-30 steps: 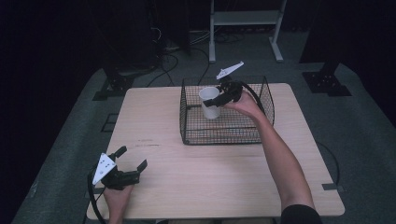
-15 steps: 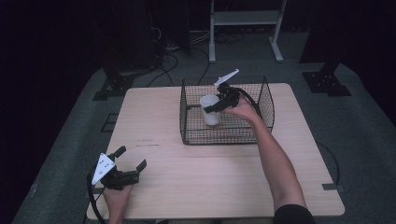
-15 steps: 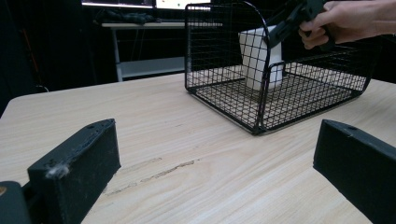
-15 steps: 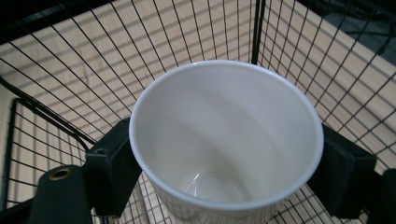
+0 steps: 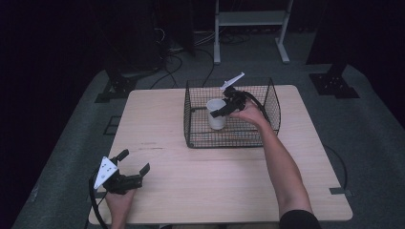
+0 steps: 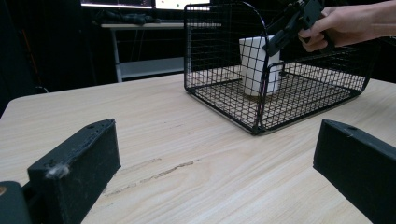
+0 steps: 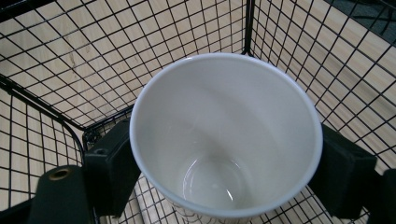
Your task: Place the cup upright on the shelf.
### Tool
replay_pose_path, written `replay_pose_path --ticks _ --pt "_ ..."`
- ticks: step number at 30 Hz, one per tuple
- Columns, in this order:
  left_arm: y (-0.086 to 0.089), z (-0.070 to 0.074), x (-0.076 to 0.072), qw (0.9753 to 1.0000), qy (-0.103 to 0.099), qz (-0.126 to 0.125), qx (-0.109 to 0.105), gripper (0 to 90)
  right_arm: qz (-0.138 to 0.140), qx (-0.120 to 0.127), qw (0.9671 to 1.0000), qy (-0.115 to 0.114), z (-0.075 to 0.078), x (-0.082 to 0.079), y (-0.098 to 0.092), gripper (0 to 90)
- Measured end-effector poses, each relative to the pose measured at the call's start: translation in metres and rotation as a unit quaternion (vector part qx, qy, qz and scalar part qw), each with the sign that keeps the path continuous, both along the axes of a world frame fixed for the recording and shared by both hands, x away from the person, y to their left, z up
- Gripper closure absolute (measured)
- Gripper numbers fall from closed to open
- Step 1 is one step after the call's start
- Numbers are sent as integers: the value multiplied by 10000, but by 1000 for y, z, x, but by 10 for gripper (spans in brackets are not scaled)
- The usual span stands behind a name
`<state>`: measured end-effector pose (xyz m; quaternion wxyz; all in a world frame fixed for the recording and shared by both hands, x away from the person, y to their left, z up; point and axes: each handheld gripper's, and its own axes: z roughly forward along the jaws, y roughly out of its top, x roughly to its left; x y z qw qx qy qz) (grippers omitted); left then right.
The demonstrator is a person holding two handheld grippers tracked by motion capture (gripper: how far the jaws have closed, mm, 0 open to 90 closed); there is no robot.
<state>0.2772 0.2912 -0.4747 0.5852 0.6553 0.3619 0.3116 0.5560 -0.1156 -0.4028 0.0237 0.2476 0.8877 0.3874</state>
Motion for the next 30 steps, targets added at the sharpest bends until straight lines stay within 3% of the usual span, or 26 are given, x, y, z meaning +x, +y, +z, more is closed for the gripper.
replay_pose_path --ticks 24,30 --pt "0 0 0 10000 -10 -6 -23 0 14 -161 9996 -226 5 -10 4 131" --pt "0 0 0 10000 -9 -8 -24 0 -45 6 9995 -310 10 -11 2 131"
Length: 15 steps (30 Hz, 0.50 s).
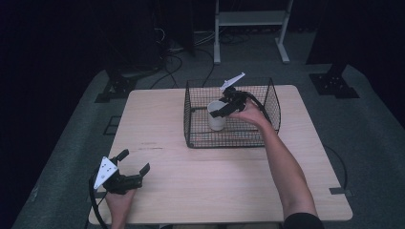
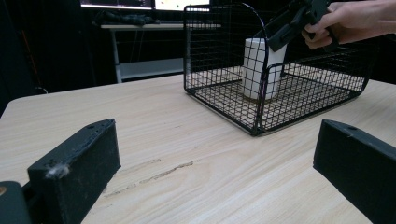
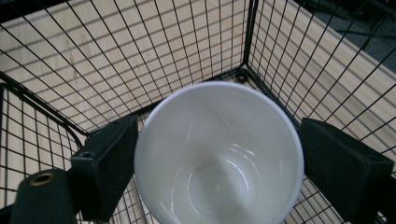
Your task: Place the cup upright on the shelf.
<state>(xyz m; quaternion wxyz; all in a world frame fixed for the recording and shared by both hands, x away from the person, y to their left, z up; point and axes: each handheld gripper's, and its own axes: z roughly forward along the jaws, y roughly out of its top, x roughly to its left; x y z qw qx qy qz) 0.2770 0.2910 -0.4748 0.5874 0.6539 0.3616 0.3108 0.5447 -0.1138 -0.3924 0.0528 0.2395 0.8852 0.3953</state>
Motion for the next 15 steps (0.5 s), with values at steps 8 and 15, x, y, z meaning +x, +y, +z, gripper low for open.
replay_pose_path --ticks 8,15 --pt "0 0 0 10000 0 12 21 0 -91 271 9994 -208 13 -3 -5 128" --pt "0 0 1 10000 -5 40 7 0 -154 543 9980 -290 30 -9 -14 129"
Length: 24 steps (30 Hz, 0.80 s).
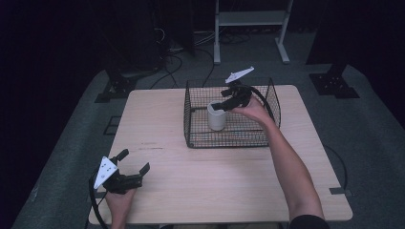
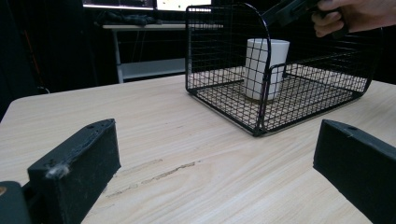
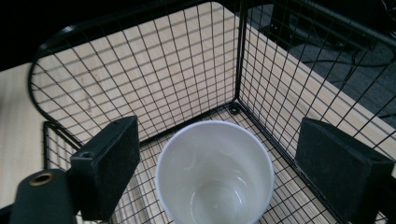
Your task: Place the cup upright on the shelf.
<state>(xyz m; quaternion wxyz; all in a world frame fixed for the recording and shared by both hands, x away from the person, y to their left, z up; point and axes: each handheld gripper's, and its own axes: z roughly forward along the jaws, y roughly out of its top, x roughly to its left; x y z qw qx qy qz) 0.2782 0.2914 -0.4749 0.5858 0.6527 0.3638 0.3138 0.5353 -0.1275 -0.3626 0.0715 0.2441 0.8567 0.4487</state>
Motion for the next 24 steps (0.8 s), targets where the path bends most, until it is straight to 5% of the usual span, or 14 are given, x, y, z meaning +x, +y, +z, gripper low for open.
replay_pose_path --ticks 8,24 --pt "-1 0 0 10000 -2 -34 45 0 19 313 9995 -77 12 -12 -15 130" --pt "-2 0 -1 9999 9 -104 67 0 88 508 9987 32 29 -40 -38 130"
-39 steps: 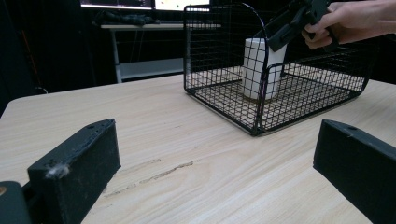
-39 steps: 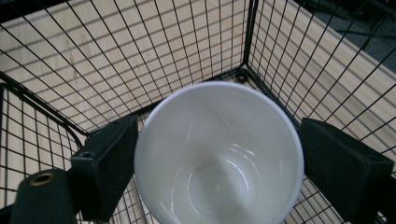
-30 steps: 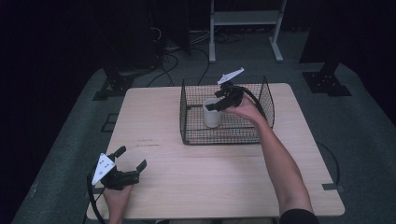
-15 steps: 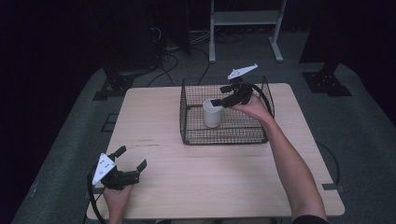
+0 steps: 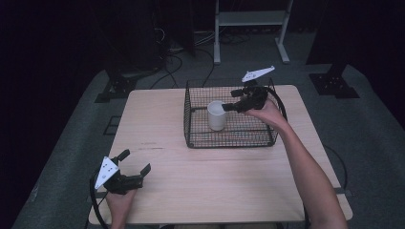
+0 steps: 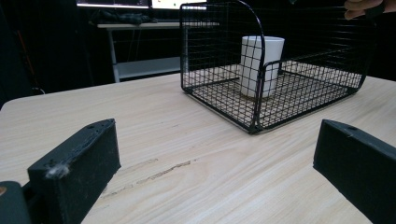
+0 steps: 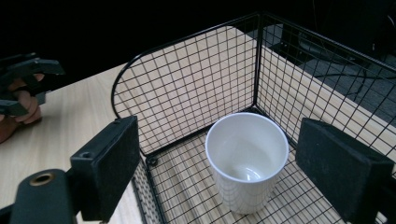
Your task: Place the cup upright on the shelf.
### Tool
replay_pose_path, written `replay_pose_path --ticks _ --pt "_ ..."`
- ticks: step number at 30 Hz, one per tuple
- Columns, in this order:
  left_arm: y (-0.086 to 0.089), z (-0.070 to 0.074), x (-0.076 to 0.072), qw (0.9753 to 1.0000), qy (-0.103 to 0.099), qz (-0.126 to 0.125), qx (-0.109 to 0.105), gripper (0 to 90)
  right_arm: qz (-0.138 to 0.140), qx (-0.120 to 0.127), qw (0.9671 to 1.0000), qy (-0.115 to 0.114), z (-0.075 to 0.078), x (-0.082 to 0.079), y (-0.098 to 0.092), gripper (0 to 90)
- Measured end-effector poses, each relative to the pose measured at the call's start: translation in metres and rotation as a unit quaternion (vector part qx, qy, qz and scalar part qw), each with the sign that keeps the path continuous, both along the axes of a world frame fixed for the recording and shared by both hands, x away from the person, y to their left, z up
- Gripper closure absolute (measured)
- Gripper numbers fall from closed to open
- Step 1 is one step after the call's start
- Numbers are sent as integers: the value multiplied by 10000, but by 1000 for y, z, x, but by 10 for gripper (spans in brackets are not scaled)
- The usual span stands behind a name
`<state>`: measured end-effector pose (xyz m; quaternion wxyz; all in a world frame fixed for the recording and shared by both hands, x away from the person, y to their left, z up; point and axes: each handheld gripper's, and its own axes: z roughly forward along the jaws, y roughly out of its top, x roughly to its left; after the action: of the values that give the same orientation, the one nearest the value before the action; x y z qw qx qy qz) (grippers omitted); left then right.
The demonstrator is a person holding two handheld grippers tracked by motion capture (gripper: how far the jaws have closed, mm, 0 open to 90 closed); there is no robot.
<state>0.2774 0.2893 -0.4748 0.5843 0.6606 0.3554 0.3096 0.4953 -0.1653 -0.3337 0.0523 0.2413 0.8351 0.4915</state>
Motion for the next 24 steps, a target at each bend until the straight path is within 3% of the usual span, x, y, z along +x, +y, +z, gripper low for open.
replay_pose_path --ticks 24 --pt "-1 0 0 10000 4 3 36 0 202 -21 9998 -61 -1 -39 -24 134"
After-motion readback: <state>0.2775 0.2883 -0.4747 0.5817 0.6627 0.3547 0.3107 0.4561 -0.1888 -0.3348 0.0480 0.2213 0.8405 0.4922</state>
